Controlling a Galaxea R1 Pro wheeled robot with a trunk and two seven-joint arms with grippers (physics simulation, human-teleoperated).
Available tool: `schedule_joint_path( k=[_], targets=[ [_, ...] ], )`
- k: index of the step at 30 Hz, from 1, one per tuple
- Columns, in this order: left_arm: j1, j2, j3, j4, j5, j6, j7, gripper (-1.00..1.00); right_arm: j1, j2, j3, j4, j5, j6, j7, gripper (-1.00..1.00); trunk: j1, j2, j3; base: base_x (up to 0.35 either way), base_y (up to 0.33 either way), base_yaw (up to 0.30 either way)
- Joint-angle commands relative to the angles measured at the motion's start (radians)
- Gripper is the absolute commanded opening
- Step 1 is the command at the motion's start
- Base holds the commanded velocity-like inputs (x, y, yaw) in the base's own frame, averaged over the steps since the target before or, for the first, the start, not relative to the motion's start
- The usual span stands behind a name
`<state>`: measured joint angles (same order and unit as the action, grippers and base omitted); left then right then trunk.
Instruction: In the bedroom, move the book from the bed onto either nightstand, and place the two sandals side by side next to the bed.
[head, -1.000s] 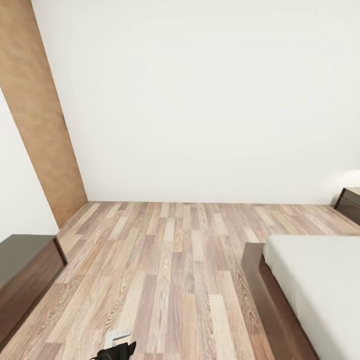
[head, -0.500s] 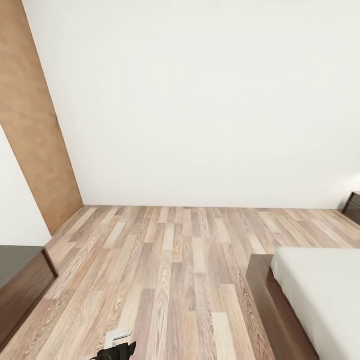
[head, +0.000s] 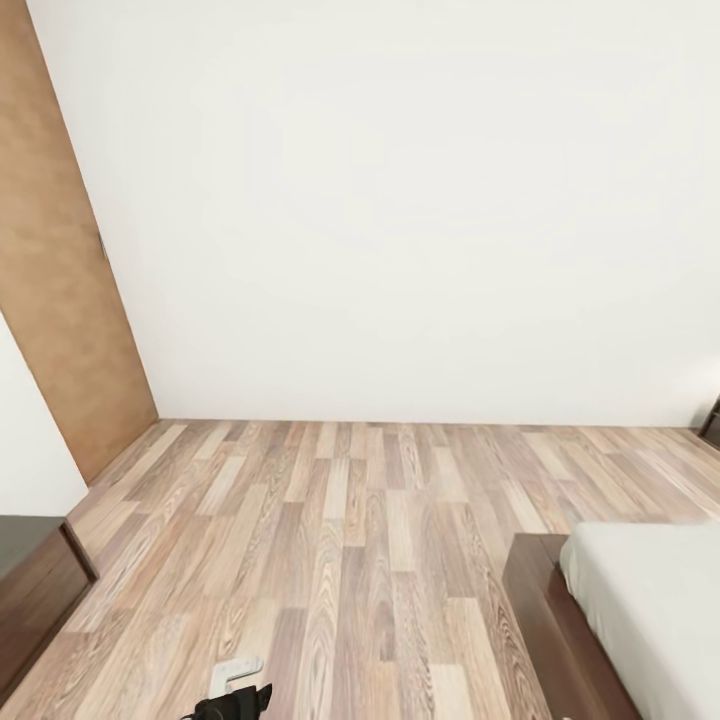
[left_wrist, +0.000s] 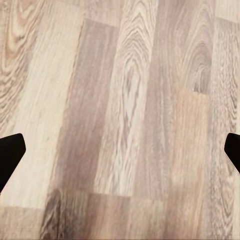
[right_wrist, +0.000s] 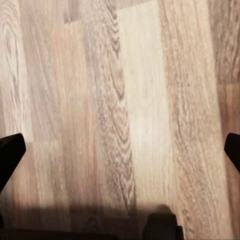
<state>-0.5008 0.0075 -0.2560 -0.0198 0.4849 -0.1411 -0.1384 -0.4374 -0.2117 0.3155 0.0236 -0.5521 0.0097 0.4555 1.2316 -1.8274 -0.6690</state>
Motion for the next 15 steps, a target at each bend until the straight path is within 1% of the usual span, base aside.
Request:
schedule_joint_path(
  k=[1,15],
  targets=[
    [-0.001,0.000,-0.008,0.001,0.011,-0.003,-0.004,1.00,-0.001,0.000,0.007,0.002,-0.011,0.000,0.005,1.00,0.000,0.000,-0.001,0.268,0.000,0.000],
    [-0.001,0.000,-0.008,0.001,0.011,-0.003,-0.004,1.00,-0.001,0.000,0.007,0.003,-0.014,0.000,0.005,1.00,0.000,0.000,-0.001,0.268,0.000,0.000]
  ],
)
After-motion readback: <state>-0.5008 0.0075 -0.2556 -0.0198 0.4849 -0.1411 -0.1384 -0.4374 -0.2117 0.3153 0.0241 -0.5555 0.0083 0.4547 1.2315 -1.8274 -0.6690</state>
